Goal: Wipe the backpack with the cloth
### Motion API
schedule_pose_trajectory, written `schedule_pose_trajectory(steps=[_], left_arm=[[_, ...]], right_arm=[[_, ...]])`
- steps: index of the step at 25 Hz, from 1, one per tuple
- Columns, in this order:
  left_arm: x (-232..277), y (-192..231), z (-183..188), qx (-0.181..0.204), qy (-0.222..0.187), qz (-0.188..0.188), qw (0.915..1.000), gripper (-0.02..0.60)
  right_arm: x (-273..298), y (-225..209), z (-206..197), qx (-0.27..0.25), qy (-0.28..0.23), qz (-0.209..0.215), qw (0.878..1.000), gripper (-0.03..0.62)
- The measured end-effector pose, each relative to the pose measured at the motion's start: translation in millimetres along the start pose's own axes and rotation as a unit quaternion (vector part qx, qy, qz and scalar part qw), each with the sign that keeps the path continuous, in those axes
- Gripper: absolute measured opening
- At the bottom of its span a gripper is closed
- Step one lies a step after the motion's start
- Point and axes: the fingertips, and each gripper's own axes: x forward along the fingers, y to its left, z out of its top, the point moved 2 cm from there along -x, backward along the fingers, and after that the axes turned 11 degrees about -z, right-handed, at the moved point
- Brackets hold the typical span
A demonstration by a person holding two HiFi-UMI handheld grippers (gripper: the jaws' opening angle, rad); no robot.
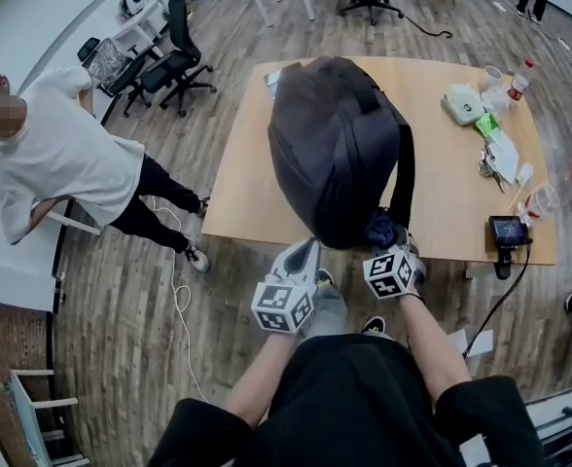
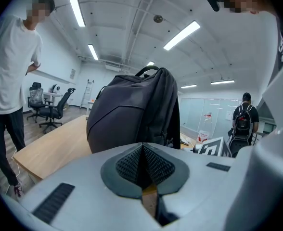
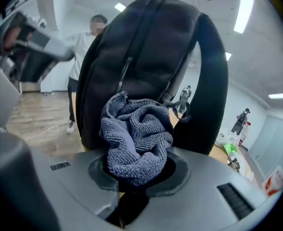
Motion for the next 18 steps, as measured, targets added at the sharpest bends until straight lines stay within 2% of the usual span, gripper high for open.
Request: schedule_pose_trajectory(steps=[5,9,15,18], left_arm=[[2.9,-1.7,4.2,0.000,-0.004,0.003,1.0000,0.017],[8.0,-6.2,0.2,-0.002,-0.001,0.001,1.0000,0.016],[5.7,-0.5,-6.9,-0.012,0.001,0.015,0.9998,0.017],[3.9,3.8,-9.0,-0.018,-0.001,0.021,0.9996,0.017]], right_arm=[[14.6,28.3,-33.5,-0.035,0.092,0.033,0.995,0.101],[13.5,29.8,-38.4,-0.019,0.131,0.043,0.990,0.101],[0.1,51.5,-34.0,0.068,0.164,0.078,0.981,0.101],[-11.3,72.7,-26.2,0.119,0.179,0.131,0.968,0.101]])
